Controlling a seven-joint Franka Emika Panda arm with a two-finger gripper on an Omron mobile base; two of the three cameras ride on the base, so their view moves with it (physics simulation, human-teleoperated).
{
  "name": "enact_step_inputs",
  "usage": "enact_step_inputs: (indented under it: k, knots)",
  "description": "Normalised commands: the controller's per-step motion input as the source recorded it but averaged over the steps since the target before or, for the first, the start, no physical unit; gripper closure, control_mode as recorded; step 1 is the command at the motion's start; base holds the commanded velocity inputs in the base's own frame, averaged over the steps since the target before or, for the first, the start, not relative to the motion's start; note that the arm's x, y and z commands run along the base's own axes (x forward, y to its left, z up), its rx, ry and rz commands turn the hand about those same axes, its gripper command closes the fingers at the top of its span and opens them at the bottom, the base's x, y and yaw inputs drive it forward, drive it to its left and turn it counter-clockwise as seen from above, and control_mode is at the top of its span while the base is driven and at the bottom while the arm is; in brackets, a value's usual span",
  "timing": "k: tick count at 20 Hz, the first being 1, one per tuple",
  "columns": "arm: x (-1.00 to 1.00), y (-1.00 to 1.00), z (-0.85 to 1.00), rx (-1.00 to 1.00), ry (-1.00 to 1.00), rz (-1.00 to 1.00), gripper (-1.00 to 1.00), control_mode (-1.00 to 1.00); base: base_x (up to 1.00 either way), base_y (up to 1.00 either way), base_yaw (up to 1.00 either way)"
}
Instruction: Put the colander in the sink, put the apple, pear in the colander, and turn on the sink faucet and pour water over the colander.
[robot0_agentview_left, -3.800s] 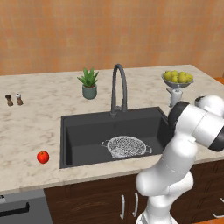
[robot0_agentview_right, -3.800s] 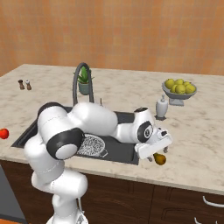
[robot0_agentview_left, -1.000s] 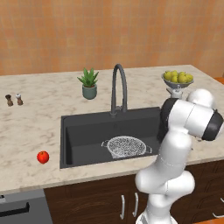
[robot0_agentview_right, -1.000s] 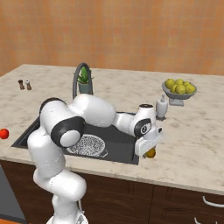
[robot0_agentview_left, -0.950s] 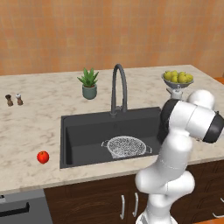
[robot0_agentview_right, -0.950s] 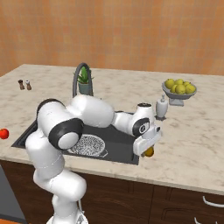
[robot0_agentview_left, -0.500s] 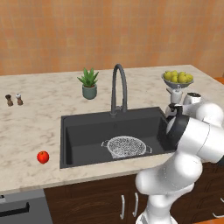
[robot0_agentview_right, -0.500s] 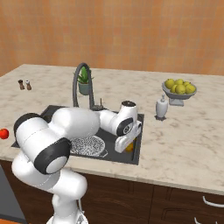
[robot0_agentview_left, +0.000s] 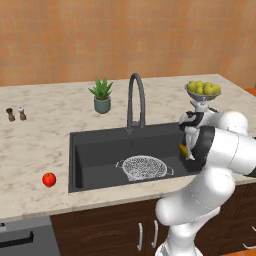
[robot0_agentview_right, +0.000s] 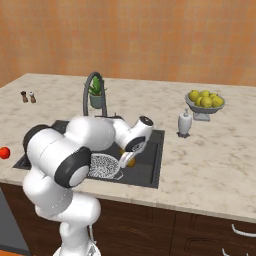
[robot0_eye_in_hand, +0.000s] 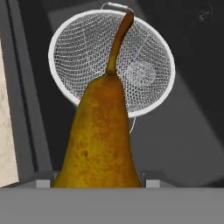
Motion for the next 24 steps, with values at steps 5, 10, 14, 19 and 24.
enact_step_inputs:
  k: [5, 10, 14, 19, 24]
  knots:
    - [0.53, 0.44, -0.02, 0.16, 0.16, 0.06, 1.00, -1.00, 0.00, 0.00, 0.00]
    - [0.32, 0.62, -0.27, 0.00, 0.08, 0.01, 1.00, -1.00, 0.00, 0.00, 0.00]
    - [0.20, 0.50, -0.38, 0.00, 0.03, 0.00, 1.00, -1.00, 0.00, 0.00, 0.00]
    - [0.01, 0.46, -0.40, 0.01, 0.00, 0.00, 1.00, -1.00, 0.00, 0.00, 0.00]
    - [0.00, 0.45, -0.33, 0.03, 0.00, 0.00, 1.00, -1.00, 0.00, 0.00, 0.00]
